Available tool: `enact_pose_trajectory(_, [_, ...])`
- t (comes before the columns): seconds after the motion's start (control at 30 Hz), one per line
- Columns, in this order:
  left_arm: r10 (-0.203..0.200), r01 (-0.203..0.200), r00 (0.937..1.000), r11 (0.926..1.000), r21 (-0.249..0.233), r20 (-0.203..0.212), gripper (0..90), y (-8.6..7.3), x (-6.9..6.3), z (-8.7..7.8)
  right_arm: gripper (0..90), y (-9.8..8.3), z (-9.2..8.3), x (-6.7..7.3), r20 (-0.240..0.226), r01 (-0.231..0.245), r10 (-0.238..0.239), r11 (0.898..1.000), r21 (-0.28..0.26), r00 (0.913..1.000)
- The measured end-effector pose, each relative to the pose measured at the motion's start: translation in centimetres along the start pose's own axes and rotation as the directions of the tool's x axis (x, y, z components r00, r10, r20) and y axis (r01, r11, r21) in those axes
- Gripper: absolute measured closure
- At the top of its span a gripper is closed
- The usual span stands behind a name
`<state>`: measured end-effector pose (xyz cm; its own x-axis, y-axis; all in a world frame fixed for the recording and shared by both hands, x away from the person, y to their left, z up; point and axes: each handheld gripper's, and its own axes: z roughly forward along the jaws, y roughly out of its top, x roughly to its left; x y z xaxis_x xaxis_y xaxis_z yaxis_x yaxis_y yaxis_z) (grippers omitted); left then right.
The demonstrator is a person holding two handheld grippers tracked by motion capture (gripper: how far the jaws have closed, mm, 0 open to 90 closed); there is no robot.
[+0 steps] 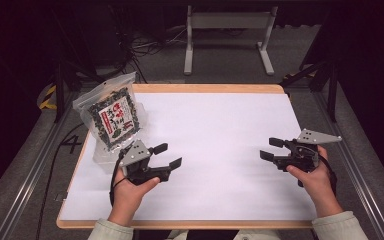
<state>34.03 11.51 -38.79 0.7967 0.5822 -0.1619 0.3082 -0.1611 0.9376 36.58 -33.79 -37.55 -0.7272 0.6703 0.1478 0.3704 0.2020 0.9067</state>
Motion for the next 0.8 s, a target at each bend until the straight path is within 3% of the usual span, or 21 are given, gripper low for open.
enact_pose_trajectory(0.1, [-0.003,0.003,0.9998,1.0000,0.006,0.018,29.8,-0.8,-0.1,1.1,30.5,-0.7,0.0,0.0,0.003,0.000,0.000,1.000,0.001,1.0000])
enact_pose_trajectory(0.37, [0.006,-0.012,0.9982,0.9948,0.101,0.060,30.2,-3.2,-0.3,4.0,30.5,-2.9,0.3,0.3,0.014,-0.017,0.017,1.000,0.006,0.9998])
enact_pose_trajectory(0.43, [0.003,-0.011,0.9981,0.9913,0.131,0.062,30.4,-3.8,-0.3,4.6,30.5,-3.5,0.5,0.4,0.019,-0.011,0.010,1.000,0.016,0.9998])
enact_pose_trajectory(0.53, [0.043,-0.054,0.9973,0.9807,0.188,0.059,30.2,-4.3,-0.8,5.5,30.1,-4.2,0.9,0.4,0.018,-0.019,0.018,0.999,0.027,0.9997])
enact_pose_trajectory(0.8, [0.054,-0.066,0.9964,0.9777,0.200,0.065,28.8,-4.4,-1.1,5.8,29.7,-4.5,1.5,0.5,0.014,-0.011,0.010,0.999,0.043,0.9998])
